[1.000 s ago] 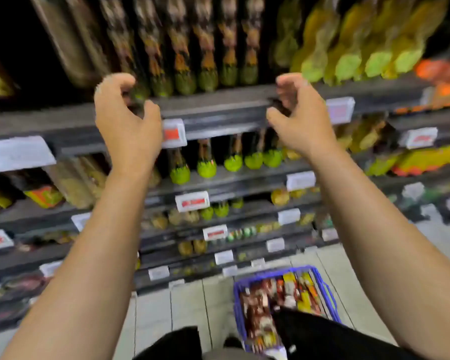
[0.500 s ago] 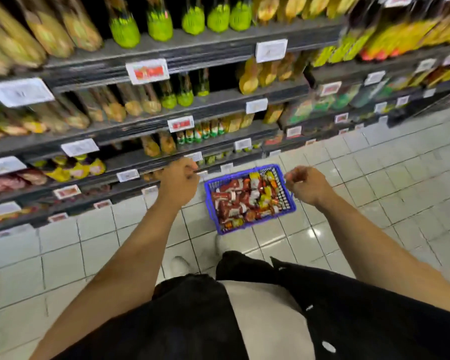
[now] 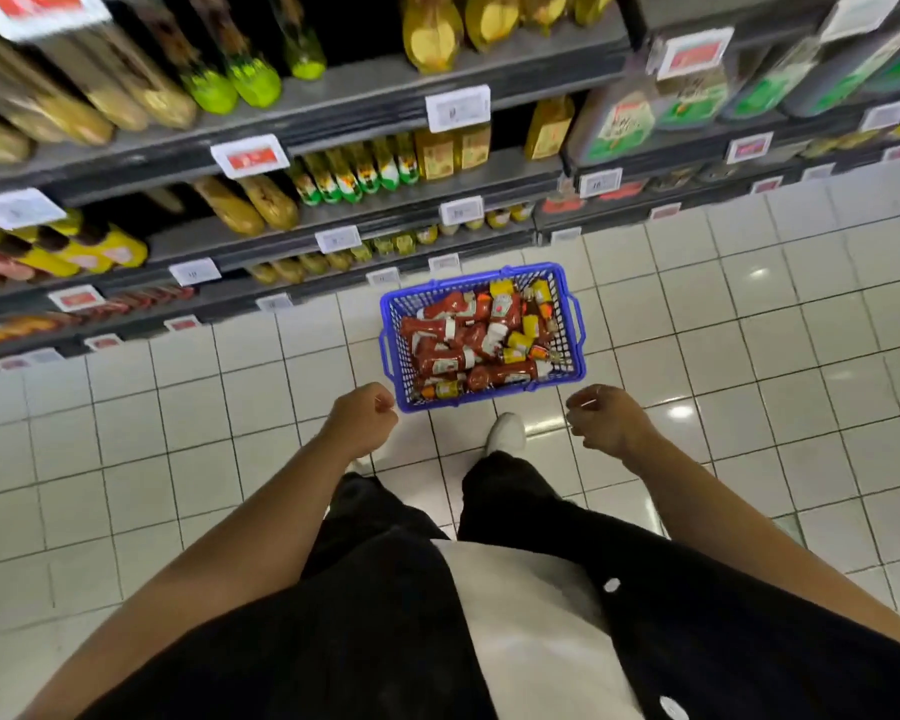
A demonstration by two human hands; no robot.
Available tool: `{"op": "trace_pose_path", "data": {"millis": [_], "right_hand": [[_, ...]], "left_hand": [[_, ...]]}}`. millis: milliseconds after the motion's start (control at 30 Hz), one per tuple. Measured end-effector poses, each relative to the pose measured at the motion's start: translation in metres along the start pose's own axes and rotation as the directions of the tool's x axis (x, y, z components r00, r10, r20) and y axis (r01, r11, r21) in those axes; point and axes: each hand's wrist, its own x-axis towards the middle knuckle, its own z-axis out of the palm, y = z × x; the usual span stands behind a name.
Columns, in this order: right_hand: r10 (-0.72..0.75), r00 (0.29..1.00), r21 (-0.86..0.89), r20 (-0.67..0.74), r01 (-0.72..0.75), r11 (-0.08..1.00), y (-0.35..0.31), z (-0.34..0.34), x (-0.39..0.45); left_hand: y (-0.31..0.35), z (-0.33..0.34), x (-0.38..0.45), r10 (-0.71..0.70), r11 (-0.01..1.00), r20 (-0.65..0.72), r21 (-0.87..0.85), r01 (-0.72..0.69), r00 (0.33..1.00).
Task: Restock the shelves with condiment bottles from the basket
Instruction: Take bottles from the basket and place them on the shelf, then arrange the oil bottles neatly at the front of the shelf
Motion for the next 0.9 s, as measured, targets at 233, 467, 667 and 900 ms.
{"op": "trace_pose_path", "data": {"millis": [233,467,667,900], "right_hand": [[0.06,0.989,-0.101,0.133,-0.047,0.994,0.048,-0.013,0.049],[0.053,0.989,-0.117,0.137,-0.037,0.992,0.053,-0.007,0.117],[0.006,0.998,-0.194,0.062,0.006,0.981,0.064,0.01,0.225],[-0.031,0.965,-0.219,-0.262,-0.028,0.975,0.076,0.019,0.385]], "left_hand": [[0.017,0.077,0.014,-0.122,0.993,0.119,0.014,0.121,0.985],[0.011,0.114,0.056,-0.198,0.98,0.166,0.019,0.197,0.966],[-0.007,0.159,0.153,-0.265,0.962,0.125,-0.028,0.27,0.956],[-0.042,0.195,0.298,-0.344,0.927,-0.181,-0.223,0.302,0.921]]}}
